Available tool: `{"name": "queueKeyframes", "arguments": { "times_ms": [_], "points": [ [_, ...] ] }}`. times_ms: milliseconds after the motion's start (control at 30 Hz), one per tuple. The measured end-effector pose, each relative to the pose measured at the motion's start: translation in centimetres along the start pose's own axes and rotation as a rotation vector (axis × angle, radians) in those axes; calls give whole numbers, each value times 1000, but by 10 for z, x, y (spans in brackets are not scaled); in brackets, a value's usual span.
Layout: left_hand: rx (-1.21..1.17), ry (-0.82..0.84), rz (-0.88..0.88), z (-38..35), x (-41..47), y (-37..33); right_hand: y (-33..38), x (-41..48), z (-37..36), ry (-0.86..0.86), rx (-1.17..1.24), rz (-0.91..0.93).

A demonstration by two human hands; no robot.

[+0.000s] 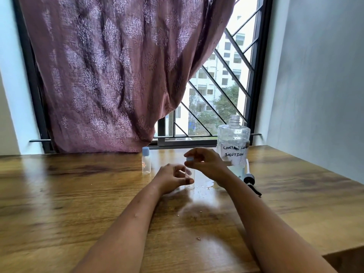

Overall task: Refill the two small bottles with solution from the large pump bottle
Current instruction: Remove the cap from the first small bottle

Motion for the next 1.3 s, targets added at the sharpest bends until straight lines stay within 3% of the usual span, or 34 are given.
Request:
{"name": "queueKeyframes", "arguments": {
  "times_ms": [200, 367, 467, 733, 800, 900, 967, 1067, 1200, 1300],
  "points": [
    [-14, 16, 21, -2, -1, 1, 3, -4, -9, 140, 218, -51],
    [-5, 1, 9, -1, -1, -2, 1, -2, 1, -43, -54, 30],
    [2, -7, 6, 0, -2, -3, 2, -2, 3, -97, -66, 65],
    [-2, 10, 18, -2, -1, -1, 0, -2, -8, 159, 246, -57],
    [-3, 13, 15, -2, -1, -2, 0, -3, -8, 125, 139, -40],
    [3, 15, 5, -1, -1, -4, 7, -1, 7, -87, -127, 51],
    [7, 13, 3, -1, -1, -4, 13, -1, 11, -139, -165, 97],
    [9, 12, 3, -1, -1, -4, 10, -1, 10, -107, -163, 79],
    [8, 12, 7, -1, -2, -3, 9, -2, 0, 17, 10, 21],
    [12, 16, 15, -1, -2, -3, 9, -2, -3, 32, -51, 34]
  ]
}}
Point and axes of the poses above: each hand's wrist, its own x-axis towards the middle knuckle, its own z-axis out of the back of the hand, y = z × x, the point moved 9 cm from there along x, towards the middle knuckle, and after that the axes turned 8 degrees about x, right-handed, at the moved point
